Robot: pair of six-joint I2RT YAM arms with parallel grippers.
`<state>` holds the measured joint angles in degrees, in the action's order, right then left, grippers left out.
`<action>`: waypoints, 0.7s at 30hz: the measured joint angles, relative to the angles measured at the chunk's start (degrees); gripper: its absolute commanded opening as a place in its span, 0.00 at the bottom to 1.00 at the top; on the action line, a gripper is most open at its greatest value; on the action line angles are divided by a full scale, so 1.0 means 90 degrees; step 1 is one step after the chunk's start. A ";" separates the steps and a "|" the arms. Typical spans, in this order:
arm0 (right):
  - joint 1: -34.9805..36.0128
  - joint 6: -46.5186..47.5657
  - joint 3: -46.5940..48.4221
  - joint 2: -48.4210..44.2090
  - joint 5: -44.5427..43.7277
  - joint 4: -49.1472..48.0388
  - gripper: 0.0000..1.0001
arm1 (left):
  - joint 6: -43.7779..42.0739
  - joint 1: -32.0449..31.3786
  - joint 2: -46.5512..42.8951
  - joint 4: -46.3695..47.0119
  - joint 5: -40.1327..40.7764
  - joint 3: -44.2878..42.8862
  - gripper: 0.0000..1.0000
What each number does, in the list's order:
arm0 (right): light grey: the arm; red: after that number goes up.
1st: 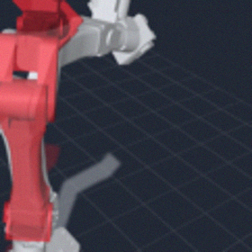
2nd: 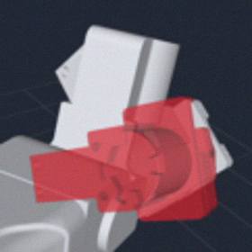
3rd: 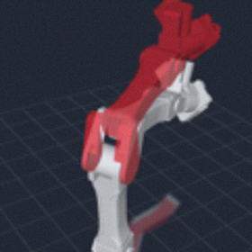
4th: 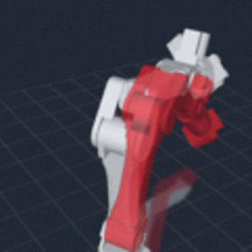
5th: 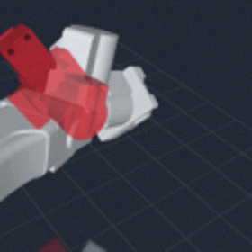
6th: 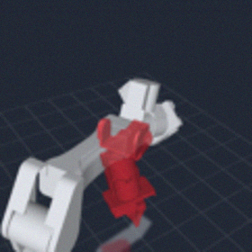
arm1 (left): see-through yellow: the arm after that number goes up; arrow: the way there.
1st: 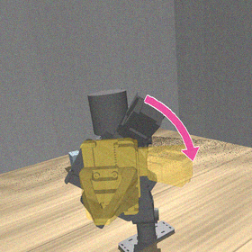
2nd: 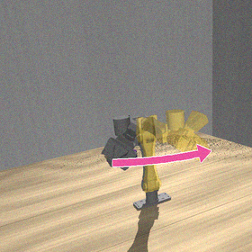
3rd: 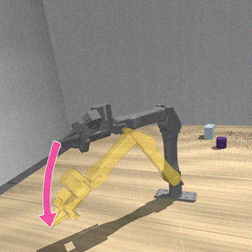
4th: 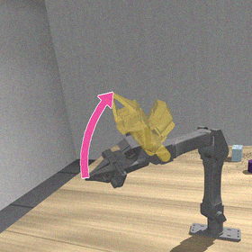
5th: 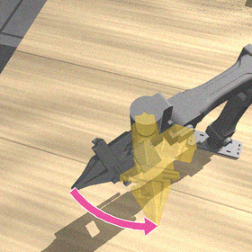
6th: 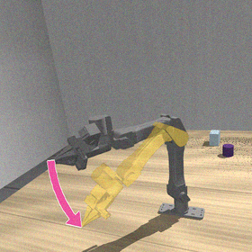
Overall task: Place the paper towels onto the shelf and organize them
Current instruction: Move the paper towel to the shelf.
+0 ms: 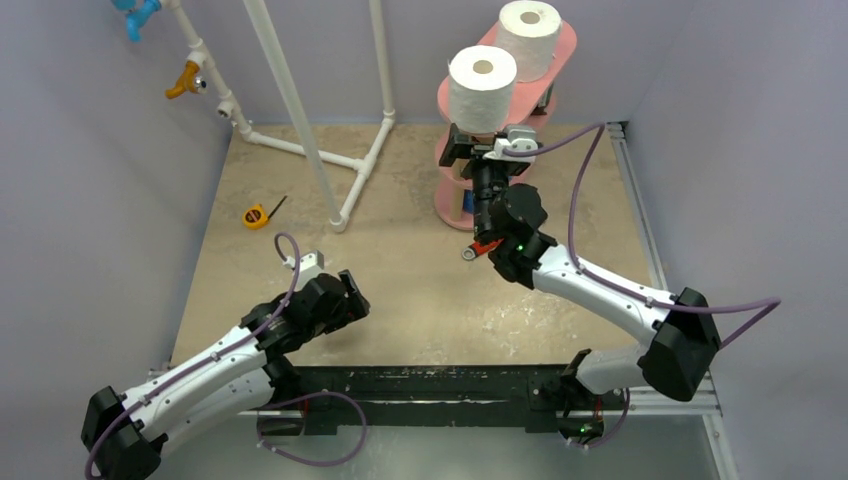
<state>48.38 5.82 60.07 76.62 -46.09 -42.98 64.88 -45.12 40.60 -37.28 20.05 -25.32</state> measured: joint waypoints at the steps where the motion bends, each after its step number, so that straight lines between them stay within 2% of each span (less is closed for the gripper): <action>1: -0.0002 0.0034 0.0073 0.0058 -0.0051 -0.0002 0.99 | 0.0000 0.0000 -0.0012 -0.0002 0.0000 0.0000 0.92; 10: -0.0151 0.0107 0.0413 0.0362 -0.0282 0.0121 0.99 | 0.0005 0.0000 -0.0022 -0.0007 0.0015 0.0002 0.92; 21: -0.0675 -0.0352 0.0466 0.0308 -0.0233 0.0520 0.99 | 0.0005 0.0000 0.0015 0.0012 0.0012 0.0002 0.92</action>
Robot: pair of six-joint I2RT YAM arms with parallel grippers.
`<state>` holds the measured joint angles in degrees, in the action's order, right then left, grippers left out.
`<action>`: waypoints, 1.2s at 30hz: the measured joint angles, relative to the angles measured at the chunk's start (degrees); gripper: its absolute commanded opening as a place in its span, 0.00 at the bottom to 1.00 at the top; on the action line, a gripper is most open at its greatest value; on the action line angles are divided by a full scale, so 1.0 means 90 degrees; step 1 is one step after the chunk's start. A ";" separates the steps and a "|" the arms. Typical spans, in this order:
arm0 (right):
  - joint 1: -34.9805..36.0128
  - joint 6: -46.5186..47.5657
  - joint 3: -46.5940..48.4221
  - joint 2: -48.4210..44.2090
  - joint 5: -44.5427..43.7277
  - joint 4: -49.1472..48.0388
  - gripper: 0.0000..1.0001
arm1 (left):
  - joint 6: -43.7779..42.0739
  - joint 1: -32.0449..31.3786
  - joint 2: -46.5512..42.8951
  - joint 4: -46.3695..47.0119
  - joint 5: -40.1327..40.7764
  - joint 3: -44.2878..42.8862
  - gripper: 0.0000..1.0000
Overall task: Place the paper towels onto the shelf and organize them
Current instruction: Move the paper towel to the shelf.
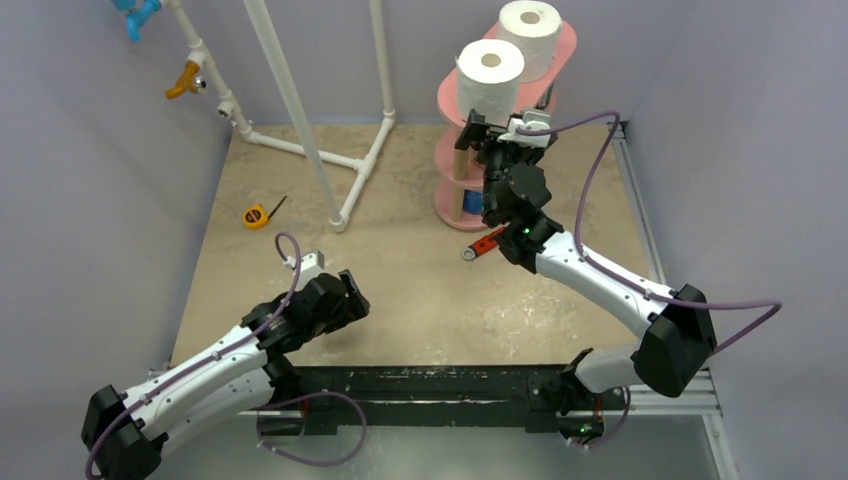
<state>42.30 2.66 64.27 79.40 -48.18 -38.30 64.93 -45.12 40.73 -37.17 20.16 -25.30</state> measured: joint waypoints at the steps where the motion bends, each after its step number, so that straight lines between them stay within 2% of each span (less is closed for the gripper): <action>1: -0.0034 -0.0019 0.0000 -0.0010 0.0002 0.0024 0.99 | 0.0000 0.0000 0.0012 0.0005 0.0000 0.0000 0.92; 36: -0.0498 -0.0209 0.0121 -0.0010 0.0134 0.0342 0.99 | 0.0000 0.0000 0.0068 0.0027 0.0000 0.0000 0.92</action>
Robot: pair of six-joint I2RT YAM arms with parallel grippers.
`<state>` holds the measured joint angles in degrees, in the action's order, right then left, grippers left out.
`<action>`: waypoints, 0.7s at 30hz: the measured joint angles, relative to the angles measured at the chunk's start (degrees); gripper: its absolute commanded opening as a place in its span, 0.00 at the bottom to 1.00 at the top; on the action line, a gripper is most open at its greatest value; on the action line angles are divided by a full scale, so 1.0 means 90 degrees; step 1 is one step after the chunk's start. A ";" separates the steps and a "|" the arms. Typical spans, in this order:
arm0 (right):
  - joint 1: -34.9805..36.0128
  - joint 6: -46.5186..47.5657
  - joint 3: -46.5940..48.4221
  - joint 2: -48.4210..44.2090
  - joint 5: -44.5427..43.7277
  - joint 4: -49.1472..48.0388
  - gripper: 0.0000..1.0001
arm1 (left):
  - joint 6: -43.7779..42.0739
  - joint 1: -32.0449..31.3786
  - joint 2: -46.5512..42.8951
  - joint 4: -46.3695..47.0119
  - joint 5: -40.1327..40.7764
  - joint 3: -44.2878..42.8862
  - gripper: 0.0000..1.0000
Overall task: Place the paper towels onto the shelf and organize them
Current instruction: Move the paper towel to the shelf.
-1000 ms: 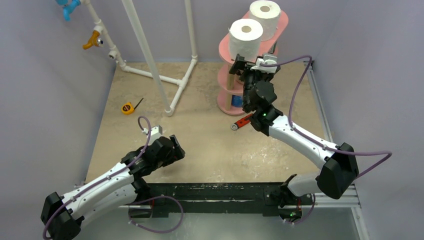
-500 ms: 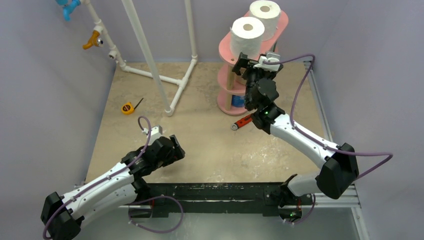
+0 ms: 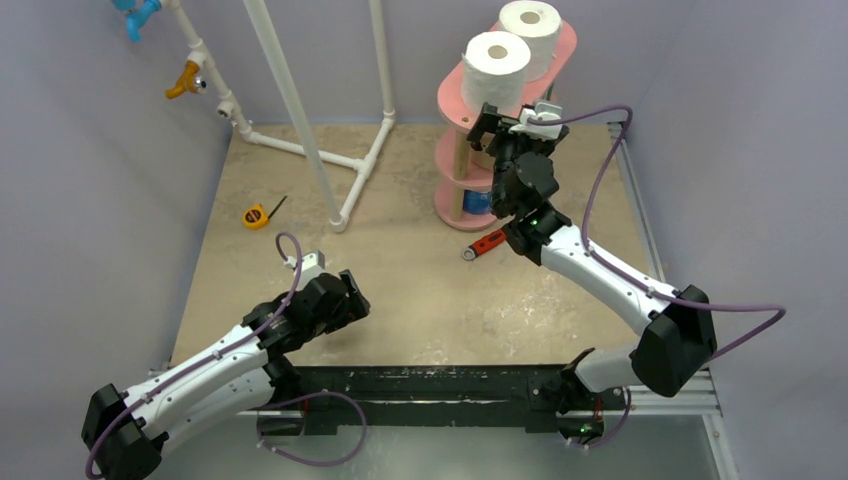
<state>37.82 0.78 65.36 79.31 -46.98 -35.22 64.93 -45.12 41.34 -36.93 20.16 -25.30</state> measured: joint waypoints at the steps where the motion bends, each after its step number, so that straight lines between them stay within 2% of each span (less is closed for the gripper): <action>1: -0.0010 0.0000 0.0017 0.0010 0.0000 0.0010 0.99 | 0.0000 0.0000 0.0000 0.0000 0.0000 0.0000 0.92; 21: -0.0100 -0.0267 0.0165 0.0148 0.0019 0.0126 0.99 | 0.0000 0.0000 0.0000 0.0002 0.0000 0.0000 0.92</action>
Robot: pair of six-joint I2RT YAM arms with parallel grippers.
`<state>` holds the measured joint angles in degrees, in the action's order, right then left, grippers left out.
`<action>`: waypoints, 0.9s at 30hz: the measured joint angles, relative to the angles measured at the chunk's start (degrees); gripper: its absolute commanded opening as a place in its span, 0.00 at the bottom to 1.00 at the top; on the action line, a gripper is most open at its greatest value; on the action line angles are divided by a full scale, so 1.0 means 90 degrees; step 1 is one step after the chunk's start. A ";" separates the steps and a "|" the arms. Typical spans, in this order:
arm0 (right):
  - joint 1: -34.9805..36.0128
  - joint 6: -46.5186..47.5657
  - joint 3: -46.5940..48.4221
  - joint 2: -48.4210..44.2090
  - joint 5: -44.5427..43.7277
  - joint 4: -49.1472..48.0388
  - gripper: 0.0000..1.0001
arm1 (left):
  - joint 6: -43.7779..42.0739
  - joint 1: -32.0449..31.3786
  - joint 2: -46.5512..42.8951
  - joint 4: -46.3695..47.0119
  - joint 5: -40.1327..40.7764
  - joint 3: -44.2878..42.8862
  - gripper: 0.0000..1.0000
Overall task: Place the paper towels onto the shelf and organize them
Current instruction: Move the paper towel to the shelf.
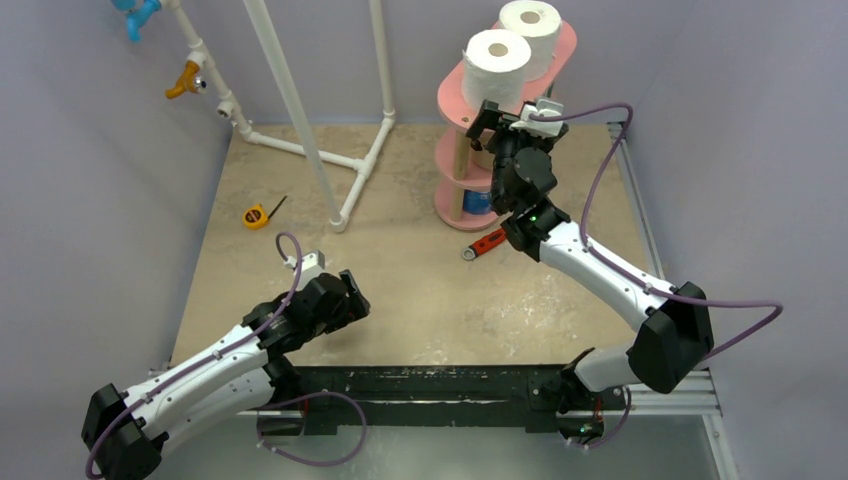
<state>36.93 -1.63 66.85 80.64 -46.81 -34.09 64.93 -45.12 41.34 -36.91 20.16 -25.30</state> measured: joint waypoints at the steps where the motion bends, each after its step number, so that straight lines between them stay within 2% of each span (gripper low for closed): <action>1: -0.0005 -0.0012 0.0000 0.0000 0.0002 0.0007 0.99 | 0.0000 0.0000 0.0000 0.0000 0.0000 0.0000 0.92; 17: -0.0051 -0.0090 -0.0002 -0.0095 0.0160 0.0223 0.99 | 0.0000 0.0000 0.0000 0.0073 -0.0005 0.0002 0.91; 27: -0.0066 -0.0109 -0.0316 -0.0680 0.0345 0.0449 0.99 | 0.0000 0.0000 -0.0121 0.0075 -0.0012 0.0019 0.92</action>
<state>36.34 -2.61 64.01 74.52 -43.70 -30.04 64.93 -45.12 40.25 -36.23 20.05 -25.12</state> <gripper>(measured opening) 0.987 0.917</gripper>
